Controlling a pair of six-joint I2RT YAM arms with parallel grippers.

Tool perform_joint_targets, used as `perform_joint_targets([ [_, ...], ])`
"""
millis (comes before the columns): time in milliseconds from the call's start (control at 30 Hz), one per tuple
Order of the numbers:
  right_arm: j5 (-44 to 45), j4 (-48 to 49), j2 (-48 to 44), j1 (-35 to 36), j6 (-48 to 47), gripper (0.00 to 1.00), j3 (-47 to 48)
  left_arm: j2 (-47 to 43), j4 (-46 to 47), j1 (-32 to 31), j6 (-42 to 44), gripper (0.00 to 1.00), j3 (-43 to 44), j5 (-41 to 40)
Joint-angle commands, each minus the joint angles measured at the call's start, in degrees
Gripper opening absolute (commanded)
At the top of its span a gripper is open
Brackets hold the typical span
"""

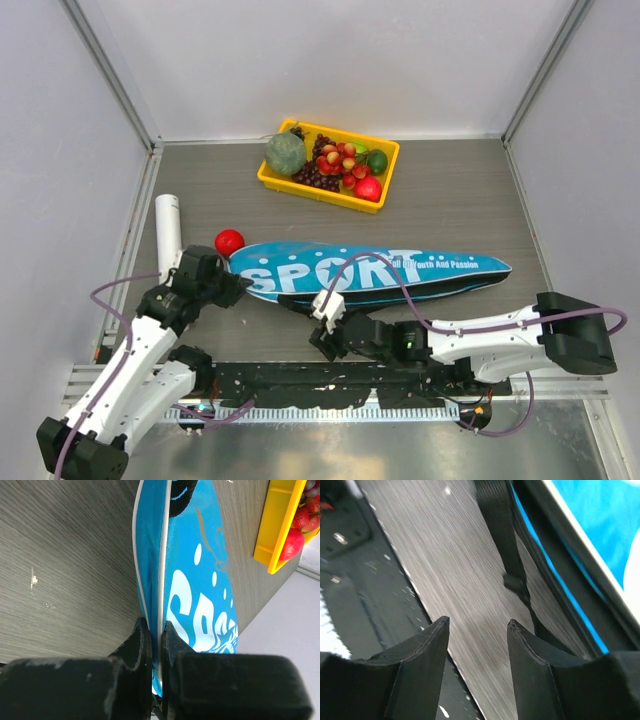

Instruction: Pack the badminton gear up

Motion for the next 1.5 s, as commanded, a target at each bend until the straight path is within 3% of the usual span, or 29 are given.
perform_joint_targets([
  [0,8.4,7.7,0.0,0.3,-0.8,0.56,-4.4,-0.7,-0.7,-0.6,-1.2,0.0,3.6,-3.0],
  [167,14.6,18.3,4.8,0.3,-6.3,0.67,-7.9,-1.7,-2.6,-0.9,-2.4,0.0,4.2,-3.4],
  [333,18.3,22.2,14.6,0.2,-11.8,0.66,-3.2,-3.0,-0.6,-1.3,-4.0,0.0,2.9,-2.5],
  [367,18.2,21.7,15.8,0.3,-12.1,0.61,-2.1,-3.3,-0.1,-1.3,-4.3,0.0,2.5,-2.6],
  [400,17.7,20.3,16.8,0.3,-13.6,0.38,0.2,-3.8,0.2,-1.4,-4.4,0.0,2.2,-2.8],
  [467,17.0,16.2,15.4,0.3,-13.3,0.06,2.8,-4.0,0.6,-1.3,-4.4,0.0,1.8,-3.6],
  [533,15.7,7.3,10.8,0.3,-10.4,0.05,5.8,-3.4,-0.3,-1.3,-3.7,0.0,2.0,-4.5],
  [667,15.3,-11.8,0.8,0.3,-1.9,0.05,12.7,-1.9,-1.7,-1.4,-1.5,0.0,2.1,-7.2],
  [800,20.1,-22.1,-7.2,0.2,-1.3,0.05,14.8,-1.7,0.1,-1.4,-0.2,0.0,0.6,-6.8],
  [933,21.2,-19.4,-9.4,-6.4,-9.8,0.05,16.1,-1.7,0.9,-2.0,0.0,0.0,0.4,-6.1],
  [1133,4.5,-10.9,-2.3,-22.4,-16.6,0.06,21.0,-2.4,1.2,-3.4,-0.1,0.0,0.6,-5.8],
  [1200,1.5,-11.2,2.0,-23.9,-17.7,0.1,22.6,-2.4,1.6,-3.5,-0.4,0.0,0.3,-5.6],
  [1333,-8.1,-17.1,10.1,-24.0,-18.1,0.3,26.1,-1.9,2.3,-3.6,-1.8,0.0,-0.5,-4.6],
  [1467,-11.2,-24.1,10.3,-24.0,-13.8,0.49,29.2,-0.7,2.6,-3.9,-3.4,0.0,-0.5,-3.3],
])
